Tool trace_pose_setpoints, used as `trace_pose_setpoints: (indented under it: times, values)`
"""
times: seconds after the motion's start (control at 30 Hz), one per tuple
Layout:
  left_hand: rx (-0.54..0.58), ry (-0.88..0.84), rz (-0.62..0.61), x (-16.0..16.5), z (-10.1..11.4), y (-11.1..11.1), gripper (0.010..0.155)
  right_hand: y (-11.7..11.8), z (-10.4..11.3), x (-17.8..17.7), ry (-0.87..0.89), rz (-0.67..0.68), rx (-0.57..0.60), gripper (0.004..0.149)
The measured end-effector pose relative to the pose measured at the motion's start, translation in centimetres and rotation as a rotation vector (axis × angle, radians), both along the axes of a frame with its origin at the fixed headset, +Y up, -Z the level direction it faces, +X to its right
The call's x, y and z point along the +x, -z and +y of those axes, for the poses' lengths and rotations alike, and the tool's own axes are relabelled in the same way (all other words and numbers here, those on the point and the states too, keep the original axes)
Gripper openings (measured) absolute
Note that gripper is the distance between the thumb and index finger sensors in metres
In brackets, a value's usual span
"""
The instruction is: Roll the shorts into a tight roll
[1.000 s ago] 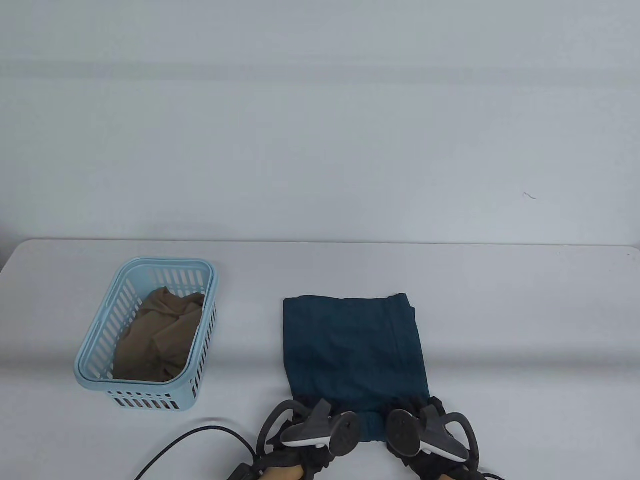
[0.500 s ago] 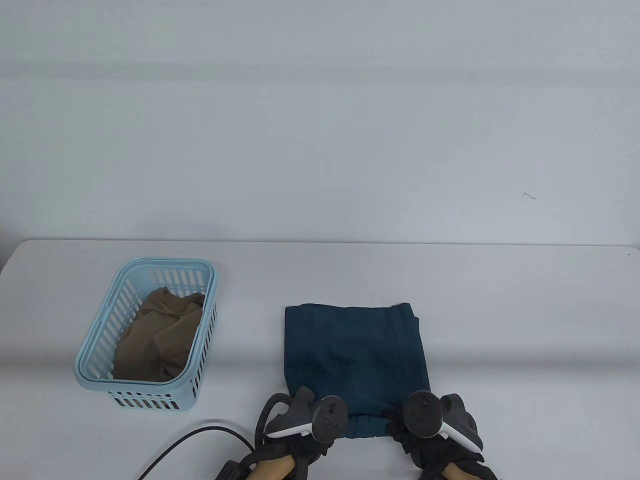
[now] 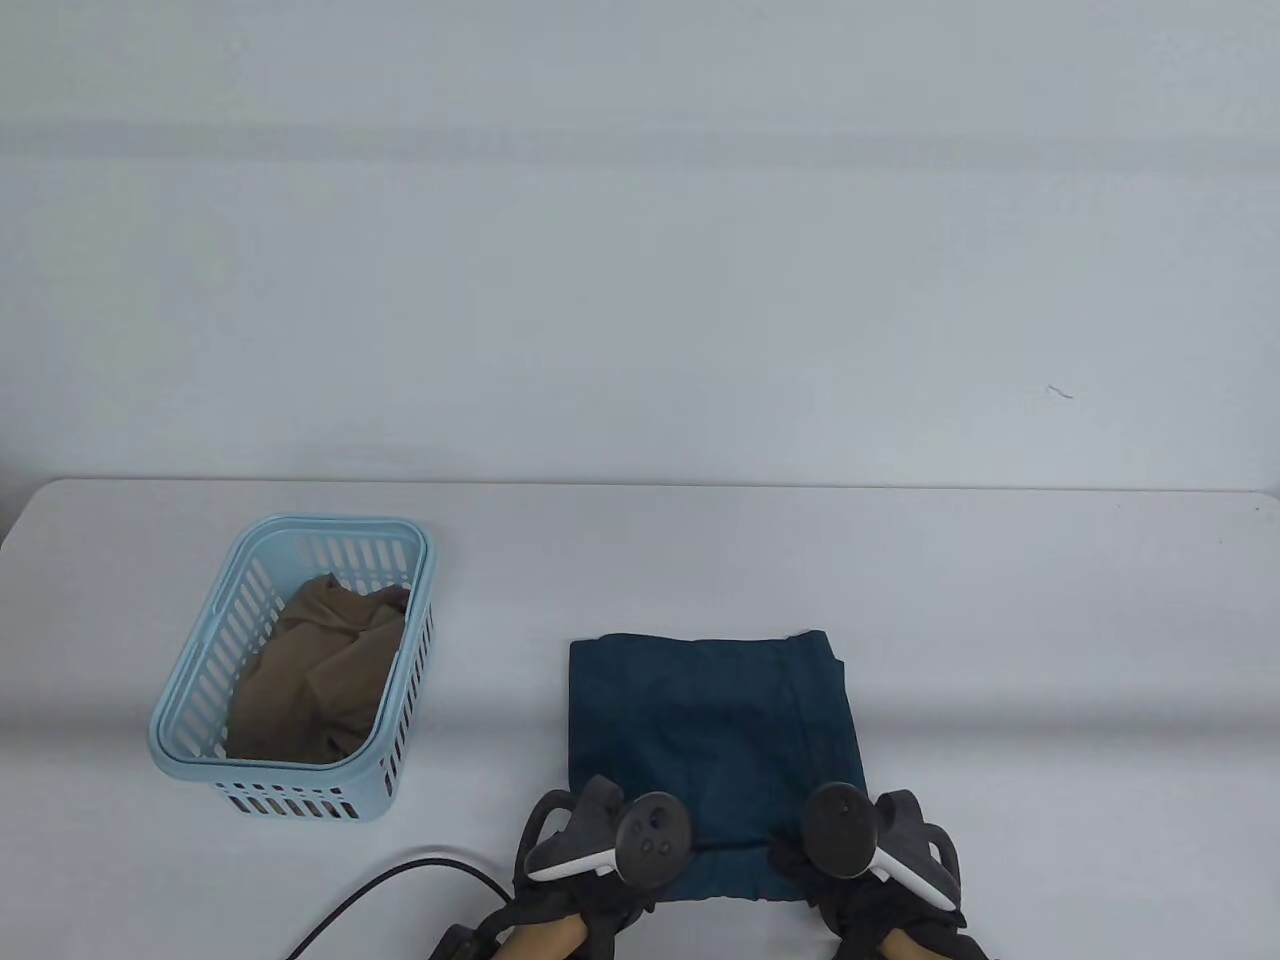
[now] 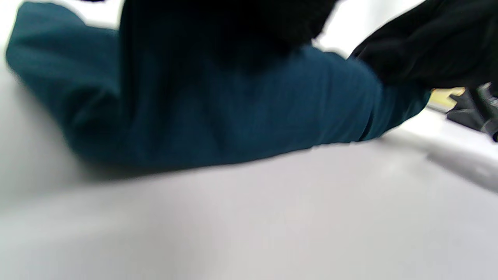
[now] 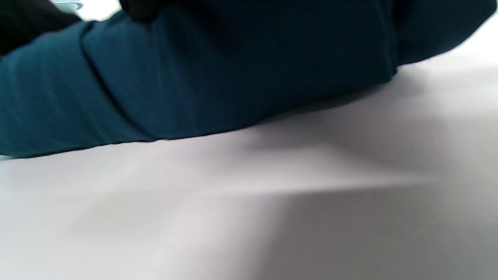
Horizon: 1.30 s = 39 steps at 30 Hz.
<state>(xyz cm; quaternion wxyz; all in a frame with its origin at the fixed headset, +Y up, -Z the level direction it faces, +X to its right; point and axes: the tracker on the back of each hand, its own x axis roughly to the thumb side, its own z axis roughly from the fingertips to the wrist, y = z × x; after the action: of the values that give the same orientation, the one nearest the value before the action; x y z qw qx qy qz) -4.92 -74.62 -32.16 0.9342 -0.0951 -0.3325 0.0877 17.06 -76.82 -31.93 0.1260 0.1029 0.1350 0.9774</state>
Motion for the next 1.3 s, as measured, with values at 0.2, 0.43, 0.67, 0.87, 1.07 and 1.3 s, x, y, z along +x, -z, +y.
trace_pose_setpoints:
  times: [0.2, 0.43, 0.67, 0.87, 1.07, 1.3]
  values:
    - [-0.045, 0.011, -0.048, 0.1, -0.2, -0.3, 0.047, -0.5, 0.4, -0.5, -0.025, -0.033, 0.094, 0.052]
    - [-0.004, 0.118, -0.016, 0.0, -0.9, 0.0, 0.061, -1.4, 2.1, -0.9, -0.037, 0.088, 0.226, 0.054]
    - [-0.023, 0.220, -0.014, 0.4, -2.4, 0.1, 0.074, -1.3, 0.1, -1.3, -0.181, 0.158, 0.032, 0.073]
    - [-0.017, 0.246, -0.011, 1.0, -2.8, 0.3, 0.075, -0.9, -0.8, -1.4, -0.210, 0.147, 0.038, 0.070]
    - [0.041, 0.263, -0.018, 1.5, -3.2, 0.4, 0.070, -0.8, -0.6, -1.6, -0.209, 0.139, 0.107, 0.063]
    - [-0.090, 0.155, 0.018, 0.7, -2.2, 0.8, 0.064, -0.4, 0.1, -0.5, -0.068, 0.107, 0.011, 0.056]
